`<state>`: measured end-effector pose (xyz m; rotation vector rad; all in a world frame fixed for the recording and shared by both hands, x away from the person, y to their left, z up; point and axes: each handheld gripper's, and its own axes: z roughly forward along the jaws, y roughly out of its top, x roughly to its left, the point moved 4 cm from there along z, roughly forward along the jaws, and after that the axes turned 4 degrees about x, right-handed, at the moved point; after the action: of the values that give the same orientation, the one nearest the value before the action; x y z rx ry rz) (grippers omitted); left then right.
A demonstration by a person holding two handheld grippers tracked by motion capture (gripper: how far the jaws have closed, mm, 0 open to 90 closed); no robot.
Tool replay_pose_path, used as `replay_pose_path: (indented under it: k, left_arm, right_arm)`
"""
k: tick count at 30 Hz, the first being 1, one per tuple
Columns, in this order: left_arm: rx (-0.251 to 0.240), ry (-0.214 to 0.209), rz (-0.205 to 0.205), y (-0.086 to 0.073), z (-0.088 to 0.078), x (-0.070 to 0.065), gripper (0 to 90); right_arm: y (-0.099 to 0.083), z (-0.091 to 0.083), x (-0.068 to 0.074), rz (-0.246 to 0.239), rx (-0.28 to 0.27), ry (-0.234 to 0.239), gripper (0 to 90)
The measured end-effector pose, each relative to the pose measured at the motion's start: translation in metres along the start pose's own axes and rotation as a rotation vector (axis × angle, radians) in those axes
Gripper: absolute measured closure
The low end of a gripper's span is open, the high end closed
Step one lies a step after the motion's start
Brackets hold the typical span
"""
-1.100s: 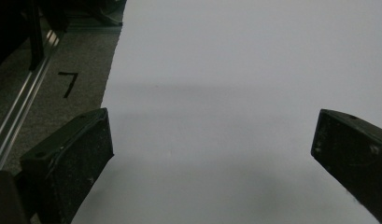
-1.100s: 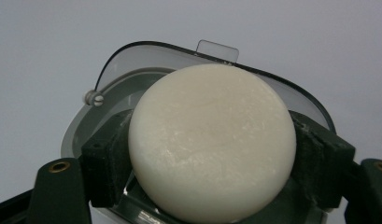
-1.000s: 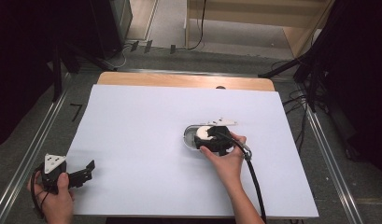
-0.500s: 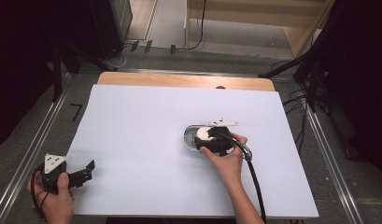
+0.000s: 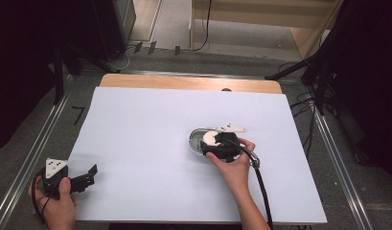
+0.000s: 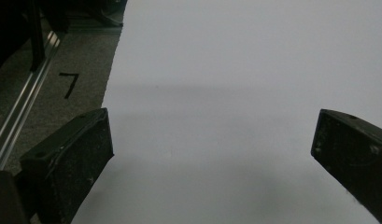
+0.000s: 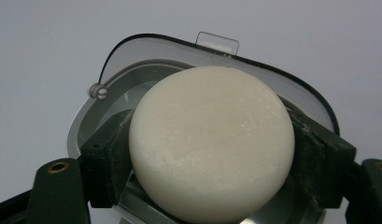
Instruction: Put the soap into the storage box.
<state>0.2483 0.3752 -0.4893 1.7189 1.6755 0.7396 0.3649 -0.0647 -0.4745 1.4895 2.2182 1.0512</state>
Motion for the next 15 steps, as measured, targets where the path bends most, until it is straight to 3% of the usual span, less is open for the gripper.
replay_pose_path:
  k: [15]
  left_arm:
    - [-0.003, 0.001, -0.001, 0.0, 0.0001, -0.0003, 0.0]
  right_arm:
    - [0.001, -0.0054, -0.002, 0.011, -0.017, 0.001, 23.1]
